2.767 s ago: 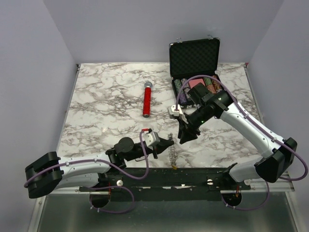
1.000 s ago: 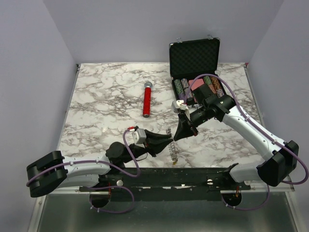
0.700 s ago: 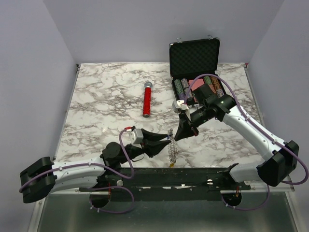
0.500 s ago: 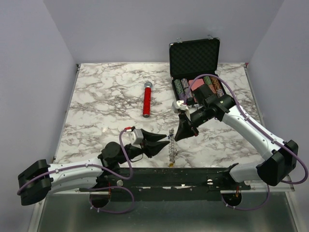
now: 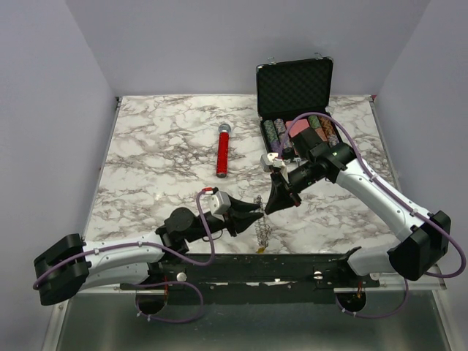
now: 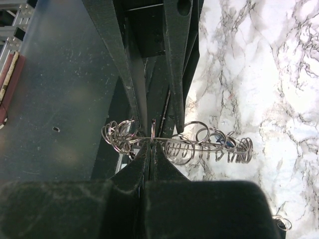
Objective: Put the keys on the keyring
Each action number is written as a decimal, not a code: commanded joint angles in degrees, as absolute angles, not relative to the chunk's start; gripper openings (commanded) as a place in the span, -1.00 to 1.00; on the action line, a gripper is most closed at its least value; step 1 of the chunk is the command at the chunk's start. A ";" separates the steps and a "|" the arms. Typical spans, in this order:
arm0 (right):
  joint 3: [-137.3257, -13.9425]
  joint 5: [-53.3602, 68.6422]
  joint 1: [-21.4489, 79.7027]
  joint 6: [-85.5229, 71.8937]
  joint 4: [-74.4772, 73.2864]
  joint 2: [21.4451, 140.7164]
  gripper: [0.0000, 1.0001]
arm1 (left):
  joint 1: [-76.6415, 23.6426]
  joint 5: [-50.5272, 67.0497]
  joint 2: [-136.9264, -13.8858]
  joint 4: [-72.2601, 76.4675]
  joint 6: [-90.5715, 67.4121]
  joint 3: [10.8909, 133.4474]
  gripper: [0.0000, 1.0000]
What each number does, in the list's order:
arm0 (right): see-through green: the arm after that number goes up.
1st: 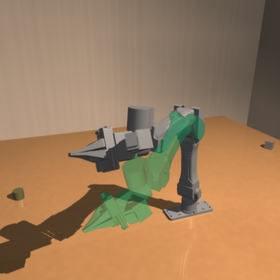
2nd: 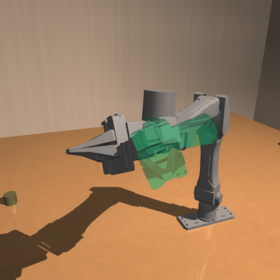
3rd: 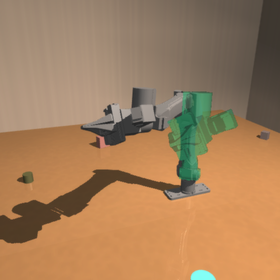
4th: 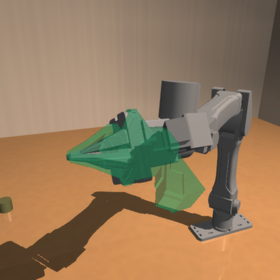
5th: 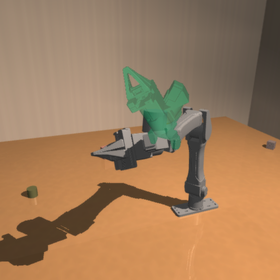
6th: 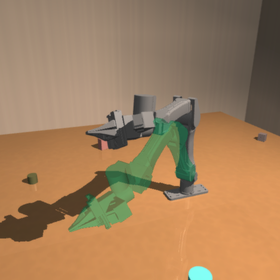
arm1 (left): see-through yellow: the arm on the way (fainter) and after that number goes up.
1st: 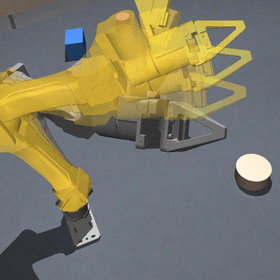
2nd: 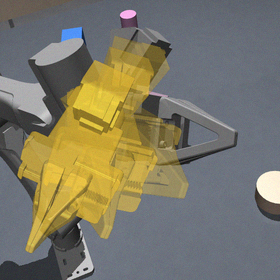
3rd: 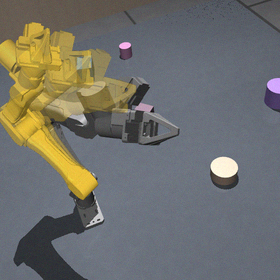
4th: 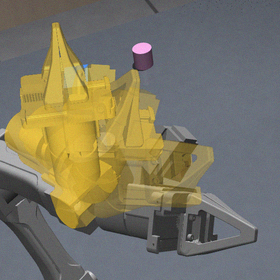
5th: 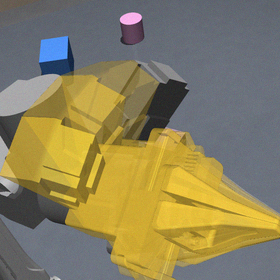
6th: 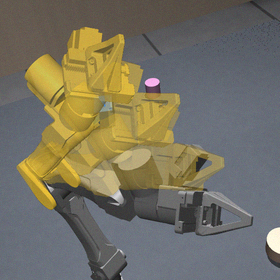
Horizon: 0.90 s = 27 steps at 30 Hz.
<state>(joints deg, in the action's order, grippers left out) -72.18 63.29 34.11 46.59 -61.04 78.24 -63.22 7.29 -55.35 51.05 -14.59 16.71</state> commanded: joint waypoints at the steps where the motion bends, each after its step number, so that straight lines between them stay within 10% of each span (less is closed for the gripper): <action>1: -74.27 64.42 33.93 47.37 -61.96 78.57 -0.99 | -62.49 10.37 -56.69 53.17 -14.33 18.54 -0.31; 27: -74.27 64.60 33.93 47.37 -62.23 78.75 -0.99 | -62.23 11.34 -56.86 56.08 -15.38 17.14 -0.50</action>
<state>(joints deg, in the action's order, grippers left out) -72.18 63.29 34.04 46.65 -61.36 78.48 -62.57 9.76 -56.71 54.98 -14.85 17.32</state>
